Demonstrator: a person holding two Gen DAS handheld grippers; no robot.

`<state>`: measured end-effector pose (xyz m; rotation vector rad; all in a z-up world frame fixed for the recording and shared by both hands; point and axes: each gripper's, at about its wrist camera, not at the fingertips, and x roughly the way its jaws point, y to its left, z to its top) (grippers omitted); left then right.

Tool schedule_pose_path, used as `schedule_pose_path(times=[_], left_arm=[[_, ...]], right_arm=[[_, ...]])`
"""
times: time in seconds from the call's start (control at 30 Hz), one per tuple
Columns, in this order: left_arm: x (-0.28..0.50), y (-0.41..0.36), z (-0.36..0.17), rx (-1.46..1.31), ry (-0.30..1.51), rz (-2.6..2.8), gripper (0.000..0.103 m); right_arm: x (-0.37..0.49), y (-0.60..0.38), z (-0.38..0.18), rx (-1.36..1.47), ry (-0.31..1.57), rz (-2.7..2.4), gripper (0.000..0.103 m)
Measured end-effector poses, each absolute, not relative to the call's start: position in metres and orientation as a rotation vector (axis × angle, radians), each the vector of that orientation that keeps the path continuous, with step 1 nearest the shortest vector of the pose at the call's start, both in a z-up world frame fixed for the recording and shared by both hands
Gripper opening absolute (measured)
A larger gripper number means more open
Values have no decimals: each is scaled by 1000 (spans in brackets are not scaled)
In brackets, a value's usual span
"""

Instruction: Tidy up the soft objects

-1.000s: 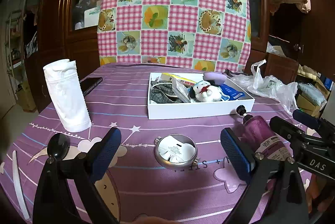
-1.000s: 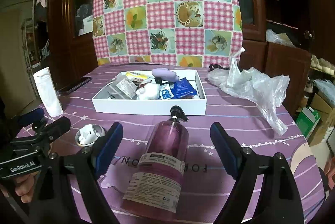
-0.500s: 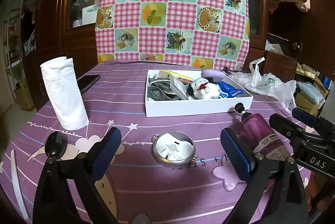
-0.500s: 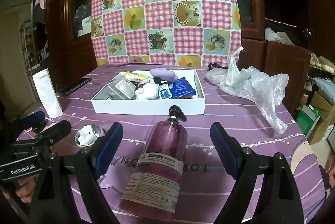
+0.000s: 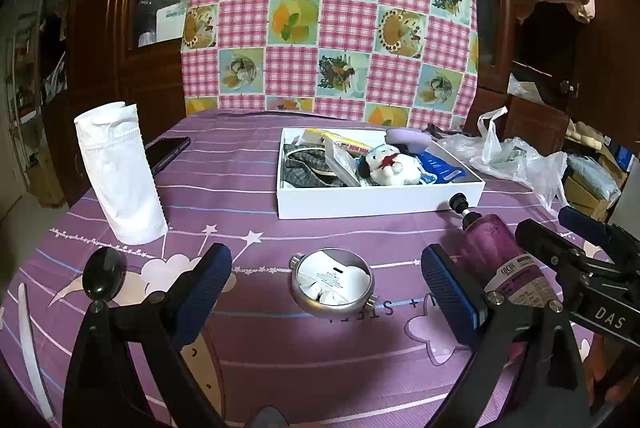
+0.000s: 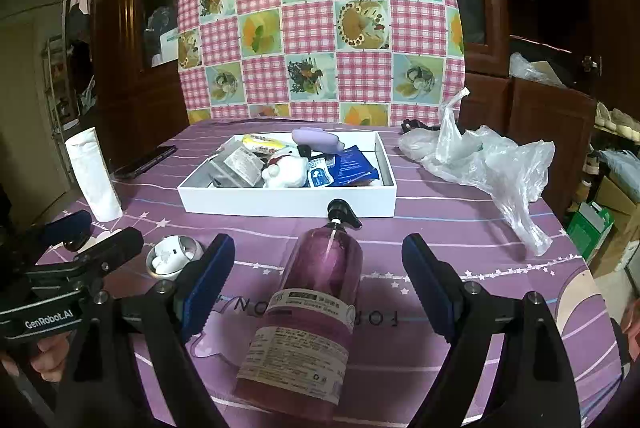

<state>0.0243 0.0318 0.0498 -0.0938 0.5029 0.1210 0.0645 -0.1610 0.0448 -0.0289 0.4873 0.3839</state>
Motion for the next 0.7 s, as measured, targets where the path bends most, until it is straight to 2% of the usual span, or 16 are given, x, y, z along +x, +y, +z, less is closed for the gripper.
schedule_pose_path(times=[0.7], left_arm=[[25, 32, 49, -97, 503, 123, 97]], right_arm=[[66, -163, 43, -30, 489, 378, 86]])
